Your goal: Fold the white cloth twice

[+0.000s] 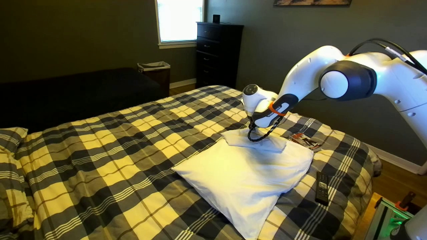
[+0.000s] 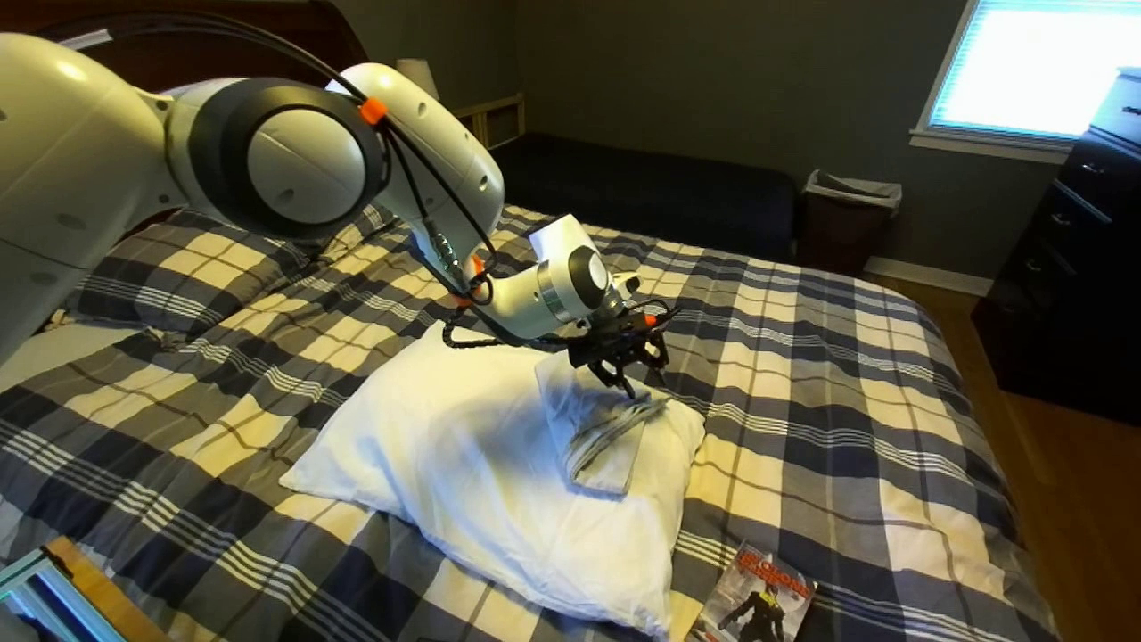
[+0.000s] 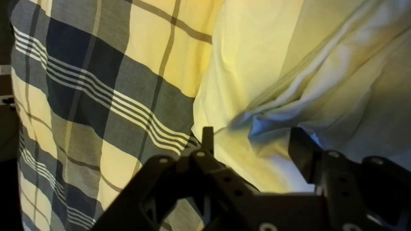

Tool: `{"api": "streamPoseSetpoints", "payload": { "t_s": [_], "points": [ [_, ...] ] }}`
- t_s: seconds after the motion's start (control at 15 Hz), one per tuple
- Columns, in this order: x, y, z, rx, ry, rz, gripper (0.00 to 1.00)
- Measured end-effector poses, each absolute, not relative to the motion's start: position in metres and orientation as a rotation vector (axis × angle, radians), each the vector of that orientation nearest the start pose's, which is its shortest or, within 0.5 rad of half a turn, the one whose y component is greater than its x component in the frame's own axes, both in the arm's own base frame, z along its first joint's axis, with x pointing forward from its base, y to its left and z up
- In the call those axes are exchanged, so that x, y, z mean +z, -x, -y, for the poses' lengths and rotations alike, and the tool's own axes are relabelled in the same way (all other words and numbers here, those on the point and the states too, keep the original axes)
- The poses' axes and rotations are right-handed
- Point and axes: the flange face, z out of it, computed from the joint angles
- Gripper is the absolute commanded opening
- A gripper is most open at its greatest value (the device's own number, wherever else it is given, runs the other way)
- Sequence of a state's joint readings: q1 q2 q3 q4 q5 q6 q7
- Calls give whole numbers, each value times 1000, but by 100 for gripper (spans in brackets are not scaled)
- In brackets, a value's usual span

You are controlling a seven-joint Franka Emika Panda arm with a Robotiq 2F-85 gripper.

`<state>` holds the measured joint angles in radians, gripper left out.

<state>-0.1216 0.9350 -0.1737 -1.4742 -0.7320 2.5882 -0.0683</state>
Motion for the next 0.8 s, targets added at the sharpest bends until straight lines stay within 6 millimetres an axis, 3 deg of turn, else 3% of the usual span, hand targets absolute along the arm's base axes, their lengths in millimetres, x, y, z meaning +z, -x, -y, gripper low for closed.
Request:
{"api": "streamPoseSetpoints", "payload": {
  "t_s": [0.07, 0.4, 0.8],
  "points": [
    [138, -704, 178, 77, -2489, -585, 100],
    [145, -699, 181, 95, -2518, -531, 100],
    [162, -653, 202, 53, -2685, -225, 100]
  ]
}}
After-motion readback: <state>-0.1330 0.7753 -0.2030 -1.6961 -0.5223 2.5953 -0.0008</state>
